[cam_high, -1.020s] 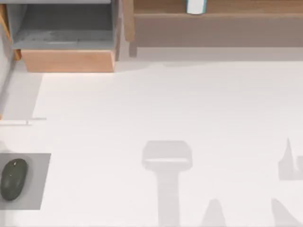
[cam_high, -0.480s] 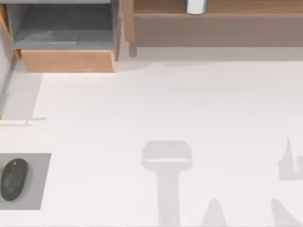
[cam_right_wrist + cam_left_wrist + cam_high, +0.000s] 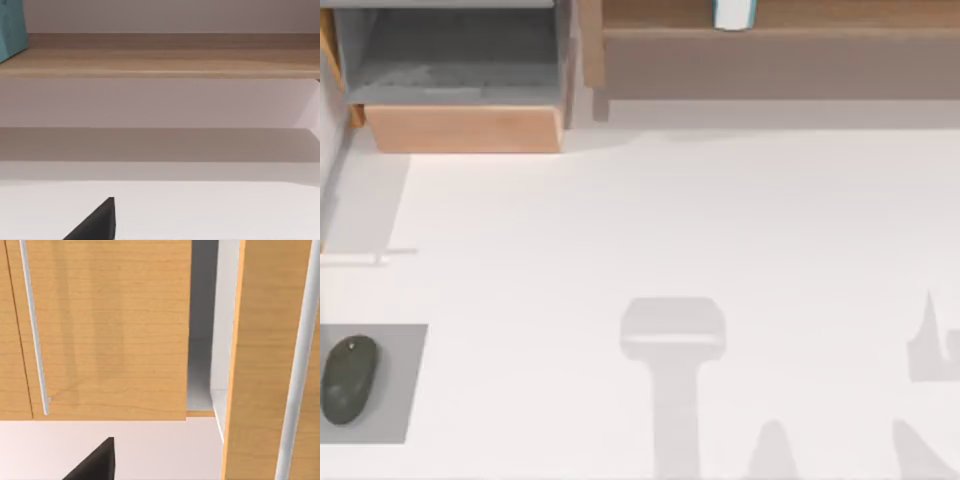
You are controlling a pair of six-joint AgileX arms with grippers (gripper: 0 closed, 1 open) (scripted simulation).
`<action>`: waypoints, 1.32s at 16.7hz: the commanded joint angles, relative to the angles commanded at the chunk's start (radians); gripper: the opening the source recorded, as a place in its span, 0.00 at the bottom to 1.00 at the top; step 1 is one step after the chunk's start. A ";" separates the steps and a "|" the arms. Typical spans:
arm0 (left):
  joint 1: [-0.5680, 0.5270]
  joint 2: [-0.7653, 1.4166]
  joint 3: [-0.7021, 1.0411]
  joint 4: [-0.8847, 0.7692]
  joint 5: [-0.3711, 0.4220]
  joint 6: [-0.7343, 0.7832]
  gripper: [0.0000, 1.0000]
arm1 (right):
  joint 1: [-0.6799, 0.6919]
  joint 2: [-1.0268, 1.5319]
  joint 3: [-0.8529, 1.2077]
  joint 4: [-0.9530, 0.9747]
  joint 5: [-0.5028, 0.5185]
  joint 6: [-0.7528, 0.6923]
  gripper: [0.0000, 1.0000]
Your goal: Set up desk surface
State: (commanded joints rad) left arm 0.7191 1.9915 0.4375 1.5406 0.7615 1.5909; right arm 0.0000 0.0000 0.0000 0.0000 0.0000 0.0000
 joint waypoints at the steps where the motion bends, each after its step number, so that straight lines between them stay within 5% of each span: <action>1: 0.000 0.000 0.000 0.000 0.000 0.000 1.00 | 0.000 0.000 0.000 0.000 0.000 0.000 1.00; 13: -0.060 0.031 0.078 -0.046 -0.060 -0.001 1.00 | 0.000 0.000 0.000 0.000 0.000 0.000 1.00; 22: -0.060 0.031 0.078 -0.046 -0.060 -0.001 0.32 | 0.000 0.000 0.000 0.000 0.000 0.000 1.00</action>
State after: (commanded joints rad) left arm 0.6589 2.0223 0.5158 1.4948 0.7017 1.5897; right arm 0.0000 0.0000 0.0000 0.0000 0.0000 0.0000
